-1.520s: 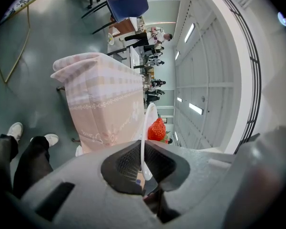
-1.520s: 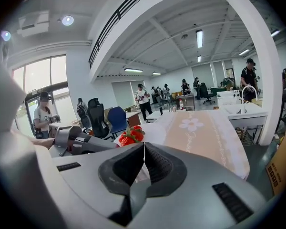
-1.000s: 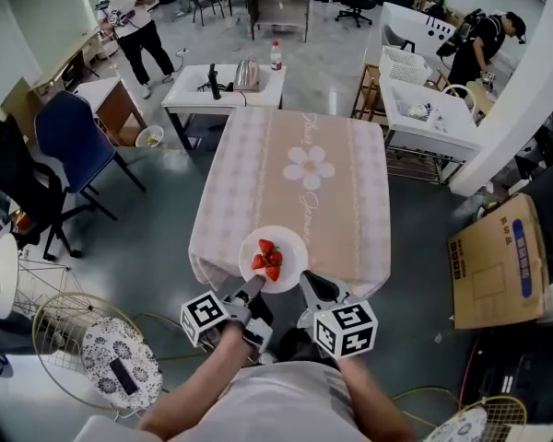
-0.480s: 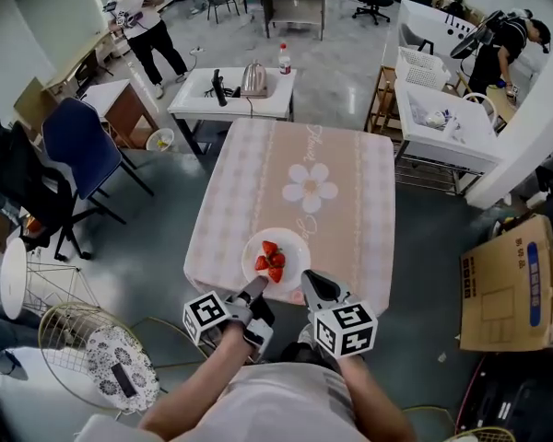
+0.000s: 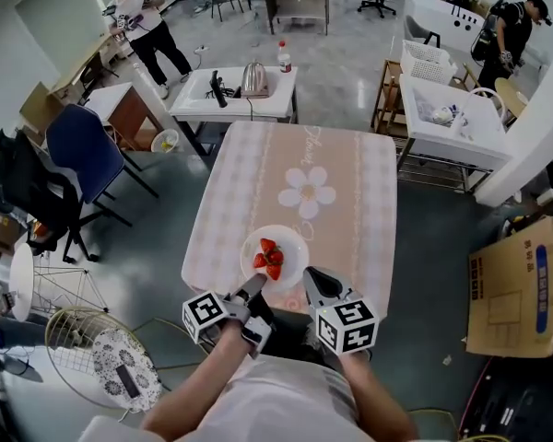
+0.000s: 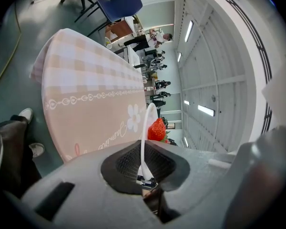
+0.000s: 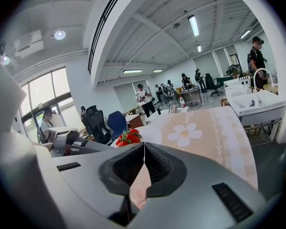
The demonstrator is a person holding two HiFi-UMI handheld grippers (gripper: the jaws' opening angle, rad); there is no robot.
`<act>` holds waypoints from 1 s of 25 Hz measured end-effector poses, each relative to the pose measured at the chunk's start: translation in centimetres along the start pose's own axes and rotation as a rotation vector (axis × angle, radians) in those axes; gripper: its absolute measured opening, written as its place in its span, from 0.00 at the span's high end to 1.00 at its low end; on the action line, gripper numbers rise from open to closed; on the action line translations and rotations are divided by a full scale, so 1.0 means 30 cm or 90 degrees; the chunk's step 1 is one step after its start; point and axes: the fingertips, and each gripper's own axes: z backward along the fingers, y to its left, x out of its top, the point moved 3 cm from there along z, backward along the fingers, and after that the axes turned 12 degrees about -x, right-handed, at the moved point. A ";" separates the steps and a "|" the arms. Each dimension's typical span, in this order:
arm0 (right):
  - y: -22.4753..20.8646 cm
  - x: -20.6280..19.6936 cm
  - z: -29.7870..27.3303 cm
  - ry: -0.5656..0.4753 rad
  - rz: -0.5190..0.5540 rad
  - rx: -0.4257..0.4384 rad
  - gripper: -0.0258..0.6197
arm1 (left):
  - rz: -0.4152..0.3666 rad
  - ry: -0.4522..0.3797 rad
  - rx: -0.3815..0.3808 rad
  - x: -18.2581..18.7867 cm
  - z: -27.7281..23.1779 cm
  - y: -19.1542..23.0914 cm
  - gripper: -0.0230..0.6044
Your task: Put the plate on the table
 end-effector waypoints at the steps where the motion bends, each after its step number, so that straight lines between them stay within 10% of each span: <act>1: -0.003 0.000 -0.007 0.002 -0.001 0.000 0.95 | 0.001 0.000 0.001 0.002 -0.007 0.003 0.94; 25: -0.044 0.081 -0.378 0.052 -0.027 -0.084 0.95 | 0.020 0.111 0.037 0.303 -0.312 0.123 0.94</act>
